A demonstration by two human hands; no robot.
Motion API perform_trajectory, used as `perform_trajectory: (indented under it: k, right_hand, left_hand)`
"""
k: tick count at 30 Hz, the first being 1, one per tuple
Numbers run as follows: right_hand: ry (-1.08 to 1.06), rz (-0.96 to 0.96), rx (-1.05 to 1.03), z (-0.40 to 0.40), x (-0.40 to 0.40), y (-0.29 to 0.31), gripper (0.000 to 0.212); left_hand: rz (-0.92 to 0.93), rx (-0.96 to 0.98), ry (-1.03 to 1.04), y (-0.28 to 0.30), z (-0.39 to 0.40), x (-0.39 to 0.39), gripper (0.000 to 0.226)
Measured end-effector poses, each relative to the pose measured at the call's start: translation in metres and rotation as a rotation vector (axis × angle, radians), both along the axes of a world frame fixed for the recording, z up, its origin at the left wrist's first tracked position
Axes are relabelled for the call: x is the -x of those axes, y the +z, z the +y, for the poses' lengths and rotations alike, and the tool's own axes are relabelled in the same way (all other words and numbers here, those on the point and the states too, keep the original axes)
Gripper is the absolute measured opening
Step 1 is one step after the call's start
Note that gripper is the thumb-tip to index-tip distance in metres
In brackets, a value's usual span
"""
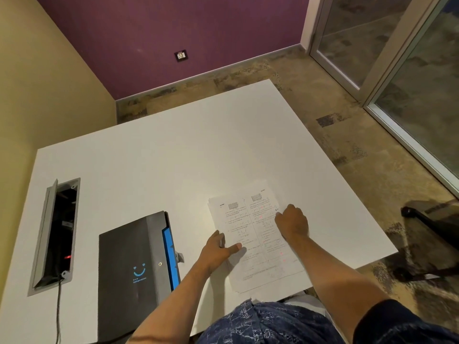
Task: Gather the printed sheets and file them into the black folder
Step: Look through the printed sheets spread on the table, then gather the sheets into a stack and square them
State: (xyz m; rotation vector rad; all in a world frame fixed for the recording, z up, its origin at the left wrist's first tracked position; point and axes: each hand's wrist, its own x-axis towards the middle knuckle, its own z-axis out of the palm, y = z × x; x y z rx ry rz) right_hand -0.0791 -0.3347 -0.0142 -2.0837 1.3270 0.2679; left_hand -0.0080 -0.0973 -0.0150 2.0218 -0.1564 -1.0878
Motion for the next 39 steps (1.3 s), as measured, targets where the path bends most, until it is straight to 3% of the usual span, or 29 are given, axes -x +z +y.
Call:
perform_trajectory:
  k: [3,11,17,20,23,26,28,32,39]
  right_hand:
    - [-0.057,-0.031,-0.078,-0.003,-0.003,0.002,0.033]
    - [-0.146,-0.115,-0.248,-0.018,0.007,-0.002,0.038]
    - [-0.137,-0.199,-0.436,-0.024,0.010,-0.011,0.065]
    - [-0.152,-0.288,-0.537,-0.019,0.009,-0.016,0.046]
    - [-0.175,-0.327,-0.616,-0.018,0.012,-0.018,0.039]
    - [-0.229,-0.420,-0.698,-0.024,0.019,-0.018,0.034]
    - [-0.234,-0.448,-0.707,-0.029,0.024,-0.020,0.029]
    - [-0.036,-0.379,-0.729,-0.027,0.028,-0.023,0.036]
    - [0.015,-0.406,-0.925,-0.013,0.025,-0.020,0.040]
  left_hand:
    - [-0.003,0.002,0.011,0.004,-0.002,0.000,0.072]
    - [0.024,-0.018,0.094,0.009,-0.003,0.000,0.082]
    - [0.137,-0.017,0.195,0.013,-0.006,0.001,0.085]
    - [0.182,-0.003,0.236,0.013,-0.008,0.001,0.075]
    - [0.202,0.028,0.280,0.013,-0.008,0.001,0.055]
    - [0.221,0.013,0.307,0.012,-0.007,0.000,0.066]
    - [0.221,0.010,0.292,0.013,-0.007,0.000,0.062]
    - [0.212,0.008,0.238,0.018,-0.008,0.003,0.026]
    - [0.236,0.086,0.239,0.023,-0.006,0.005,0.021]
